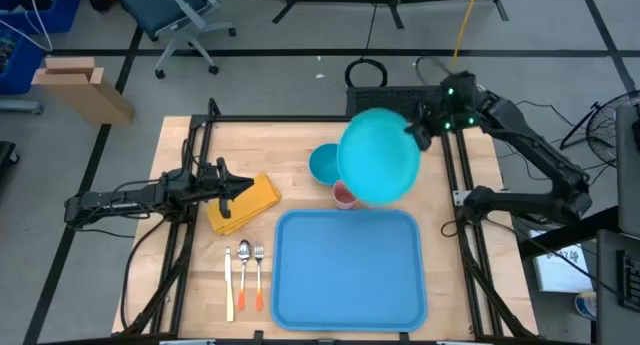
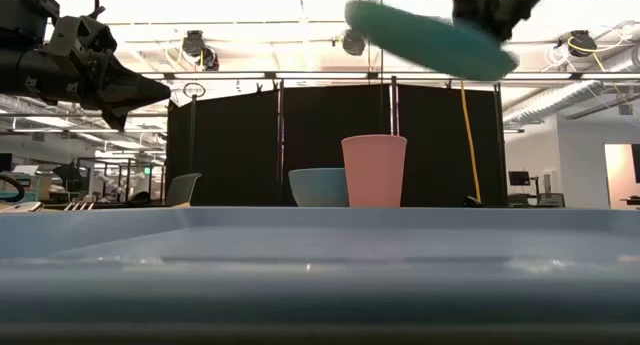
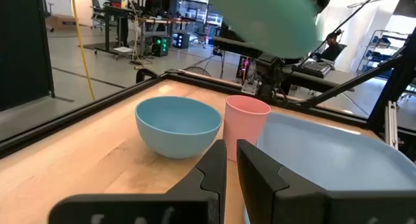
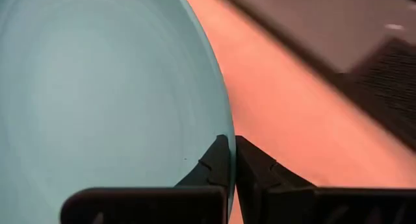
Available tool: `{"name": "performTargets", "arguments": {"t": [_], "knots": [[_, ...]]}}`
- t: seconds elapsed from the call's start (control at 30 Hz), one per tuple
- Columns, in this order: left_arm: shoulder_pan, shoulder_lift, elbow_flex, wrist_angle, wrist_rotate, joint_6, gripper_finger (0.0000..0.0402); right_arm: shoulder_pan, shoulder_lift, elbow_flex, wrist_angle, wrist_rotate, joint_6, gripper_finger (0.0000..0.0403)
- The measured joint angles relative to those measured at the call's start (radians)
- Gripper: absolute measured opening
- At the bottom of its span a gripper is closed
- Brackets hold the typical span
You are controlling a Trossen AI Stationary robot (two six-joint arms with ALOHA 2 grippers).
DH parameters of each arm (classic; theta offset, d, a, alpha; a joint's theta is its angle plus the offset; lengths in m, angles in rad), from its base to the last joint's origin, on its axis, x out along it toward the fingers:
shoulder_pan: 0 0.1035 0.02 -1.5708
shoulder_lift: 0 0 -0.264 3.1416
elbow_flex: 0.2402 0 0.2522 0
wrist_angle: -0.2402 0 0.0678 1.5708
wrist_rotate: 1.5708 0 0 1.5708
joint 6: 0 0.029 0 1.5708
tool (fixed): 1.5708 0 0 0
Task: Set up tray
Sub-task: Put the blue plate on the blue serving tray
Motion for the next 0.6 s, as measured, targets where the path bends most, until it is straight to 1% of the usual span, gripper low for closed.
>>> {"name": "performTargets", "arguments": {"t": [0.1, 0.13, 0.3, 0.4, 0.47, 0.6], "knots": [[0.0, 0.0, 0.0, 0.002, 0.0, -0.006, 0.0037, 0.142, -0.012, 0.015, -0.03, 0.004, 0.056, 0.0001], [0.0, 0.0, 0.0, 0.003, 0.0, -0.014, 0.0037, 0.191, -0.014, 0.016, -0.039, 0.021, 0.08, 0.0001], [0.0, 0.0, 0.0, 0.003, 0.0, -0.026, 0.0037, 0.458, 0.007, 0.017, -0.132, 0.167, 0.19, 0.0001], [0.0, 0.0, 0.0, 0.003, 0.001, -0.029, 0.0037, 0.609, 0.045, 0.017, -0.183, 0.255, 0.255, 0.0001], [0.0, 0.0, 0.0, 0.003, 0.001, -0.046, 0.0037, 0.698, 0.08, 0.017, -0.187, 0.309, 0.296, 0.0], [0.0, 0.0, 0.0, 0.002, 0.003, -0.055, 0.0037, 0.834, 0.172, 0.017, -0.181, 0.357, 0.329, 0.0]]}}
